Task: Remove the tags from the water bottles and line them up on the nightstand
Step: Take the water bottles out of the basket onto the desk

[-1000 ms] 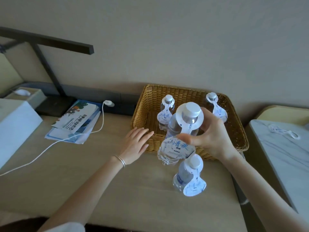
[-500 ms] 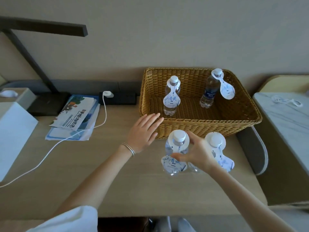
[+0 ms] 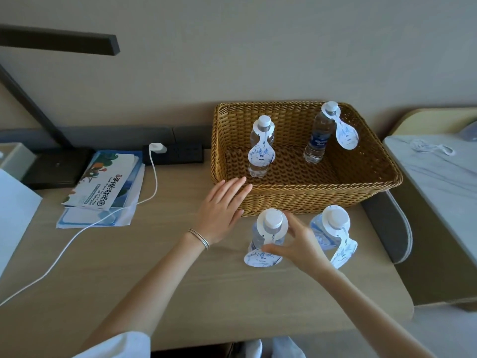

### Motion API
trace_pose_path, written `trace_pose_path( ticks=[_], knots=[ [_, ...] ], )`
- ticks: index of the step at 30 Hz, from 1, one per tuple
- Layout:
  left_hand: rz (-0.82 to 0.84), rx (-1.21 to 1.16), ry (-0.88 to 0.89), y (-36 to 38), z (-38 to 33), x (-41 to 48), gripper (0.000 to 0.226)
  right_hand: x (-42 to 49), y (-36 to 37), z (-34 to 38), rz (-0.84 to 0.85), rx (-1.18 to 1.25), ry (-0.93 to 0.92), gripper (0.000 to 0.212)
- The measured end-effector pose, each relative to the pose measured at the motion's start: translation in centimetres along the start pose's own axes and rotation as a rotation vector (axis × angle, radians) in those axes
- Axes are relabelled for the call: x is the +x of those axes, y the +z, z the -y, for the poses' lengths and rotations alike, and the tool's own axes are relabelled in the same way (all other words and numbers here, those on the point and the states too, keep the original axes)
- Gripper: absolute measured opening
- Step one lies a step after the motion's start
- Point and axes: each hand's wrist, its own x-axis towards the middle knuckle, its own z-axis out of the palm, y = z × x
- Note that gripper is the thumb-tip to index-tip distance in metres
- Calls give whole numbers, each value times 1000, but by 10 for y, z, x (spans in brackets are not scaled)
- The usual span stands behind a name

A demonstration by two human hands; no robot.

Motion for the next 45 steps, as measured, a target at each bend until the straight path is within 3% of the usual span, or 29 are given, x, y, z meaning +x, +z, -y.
trace_pose_path(
  ticks=[8, 17, 24, 30, 34, 38, 45],
  knots=[
    [12, 7, -12, 0, -2, 0, 53, -6, 3, -3, 24, 62, 39, 89],
    [30, -25, -28, -3, -5, 0, 52, -20, 0, 0, -27, 97, 29, 81],
    [53, -51, -41, -5, -7, 0, 52, -32, -7, 3, -44, 35, 37, 93],
    [47, -101, -56, -11, -6, 6, 49, -41, -44, 24, -87, -143, -42, 91],
    [32, -127, -60, -16, -4, 13, 44, -24, -81, 41, -95, -333, -201, 80],
    [77, -98, -45, -20, -3, 23, 44, 15, -111, 51, -113, -547, -306, 74],
    [100, -105, -62, -17, 2, 40, 42, 106, -123, 33, -103, -716, -329, 77]
  ],
)
